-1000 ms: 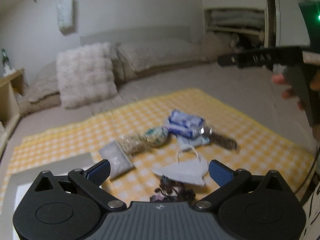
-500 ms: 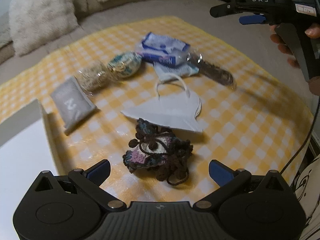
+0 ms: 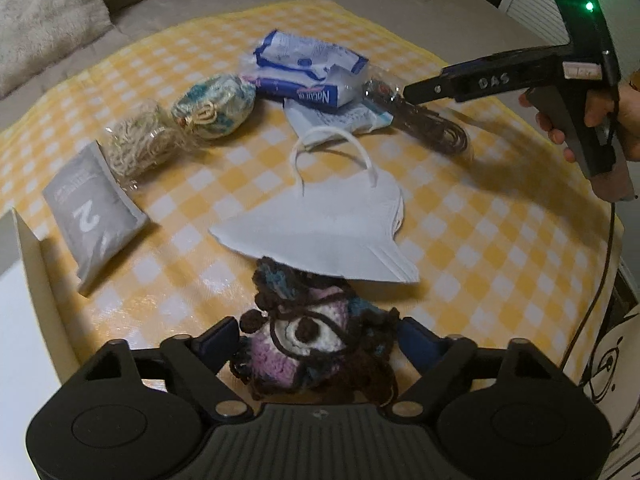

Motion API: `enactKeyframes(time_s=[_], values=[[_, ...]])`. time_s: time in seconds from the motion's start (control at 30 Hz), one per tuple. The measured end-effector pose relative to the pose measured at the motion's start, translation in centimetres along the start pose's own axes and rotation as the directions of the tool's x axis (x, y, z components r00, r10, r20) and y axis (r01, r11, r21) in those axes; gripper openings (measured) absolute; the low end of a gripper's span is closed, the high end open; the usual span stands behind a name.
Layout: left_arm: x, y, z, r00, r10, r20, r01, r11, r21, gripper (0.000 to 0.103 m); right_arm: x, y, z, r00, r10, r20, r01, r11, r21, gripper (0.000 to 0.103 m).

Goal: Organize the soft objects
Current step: 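Grasp the crocheted toy with the left tool while the right tool grasps the bagged cable, then carry the crocheted toy and bagged cable with both tools into the white box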

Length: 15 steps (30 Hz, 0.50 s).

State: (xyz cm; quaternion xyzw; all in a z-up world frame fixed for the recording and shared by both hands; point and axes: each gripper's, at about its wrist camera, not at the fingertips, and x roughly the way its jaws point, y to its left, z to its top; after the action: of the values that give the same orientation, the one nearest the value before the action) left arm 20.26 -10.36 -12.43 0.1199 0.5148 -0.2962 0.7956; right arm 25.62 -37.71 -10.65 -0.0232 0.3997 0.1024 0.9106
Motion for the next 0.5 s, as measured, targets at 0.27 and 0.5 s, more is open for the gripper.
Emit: enactKeyframes(time_s=[0.27,0.5], values=[[1.2,0.1,-0.1,0.998,-0.032,-0.053,0.035,0.998,0.05,0.071,3.4,0.4,-1.2,0.99,0.016,-0.139,-0.038,0.987,-0.158,0.043],[1.0,0.2,-0.4,0.997,-0.031,-0.069,0.034,0.998,0.056,0.052,3.0,1.1,-1.3,0.975,0.025,-0.22,-0.052,0.991,-0.12,0.031]])
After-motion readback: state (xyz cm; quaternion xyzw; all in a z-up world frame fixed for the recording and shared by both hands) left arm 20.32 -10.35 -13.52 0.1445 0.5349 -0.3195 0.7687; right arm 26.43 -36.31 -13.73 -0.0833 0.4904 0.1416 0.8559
